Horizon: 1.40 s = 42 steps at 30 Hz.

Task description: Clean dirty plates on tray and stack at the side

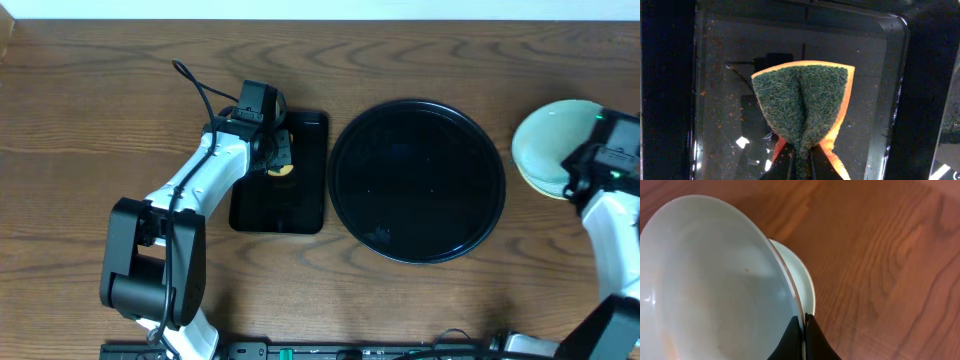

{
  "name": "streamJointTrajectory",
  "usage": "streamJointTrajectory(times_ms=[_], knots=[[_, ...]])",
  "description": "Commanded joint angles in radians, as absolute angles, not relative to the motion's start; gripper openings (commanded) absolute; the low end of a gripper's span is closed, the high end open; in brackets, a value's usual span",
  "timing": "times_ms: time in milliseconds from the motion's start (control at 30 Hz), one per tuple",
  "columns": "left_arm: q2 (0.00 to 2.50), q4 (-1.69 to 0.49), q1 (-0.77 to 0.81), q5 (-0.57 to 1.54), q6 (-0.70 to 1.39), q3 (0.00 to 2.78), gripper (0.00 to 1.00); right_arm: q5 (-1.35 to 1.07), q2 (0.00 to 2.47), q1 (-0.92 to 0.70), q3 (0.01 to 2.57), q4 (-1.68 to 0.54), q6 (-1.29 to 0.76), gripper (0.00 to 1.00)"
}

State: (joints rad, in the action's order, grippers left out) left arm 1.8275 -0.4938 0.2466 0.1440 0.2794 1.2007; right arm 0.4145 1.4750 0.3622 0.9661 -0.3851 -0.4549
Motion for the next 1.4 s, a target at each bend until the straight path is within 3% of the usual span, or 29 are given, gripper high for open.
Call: streamJointTrajectory(times_ms=[0,167,267,467,600,667,767,867,1000,1367], knots=[[1.829,-0.497,0.246,0.142,0.263,1.192,0.08,0.33,1.52,0.423,0.982,-0.358,-0.524,0.01],[1.829,-0.497,0.246,0.142,0.263,1.192,0.08,0.286,1.568,0.472,0.982,-0.298,-0.523,0.03],[1.829,-0.497,0.246,0.142,0.263,1.192,0.07,0.2,1.577,0.477,0.982,-0.276,-0.516,0.31],[1.829,-0.497,0.246,0.142,0.263,1.192,0.08,-0.154,1.575,0.45,0.982,-0.303,-0.257,0.36],[1.829,-0.497,0.246,0.14,0.262,1.192,0.08,-0.204,1.575,0.401,0.982,-0.386,-0.179,0.38],[1.829,-0.497,0.246,0.137,0.262,1.192,0.17,-0.204,1.57,0.364,0.982,-0.426,-0.137,0.4],[1.829,-0.497,0.246,0.133,0.262,1.192,0.71,-0.203,1.551,0.307,0.983,-0.46,-0.083,0.45],[1.819,-0.504,0.245,0.1,0.262,1.196,0.74,-0.203,1.519,0.248,0.983,-0.478,-0.034,0.57],[1.764,-0.554,0.245,0.054,0.262,1.222,0.74,-0.203,1.46,0.164,0.984,-0.528,0.046,0.99],[1.455,-0.835,0.173,0.036,0.263,1.195,0.75,-0.18,1.22,0.064,0.981,-0.759,0.069,0.99]])
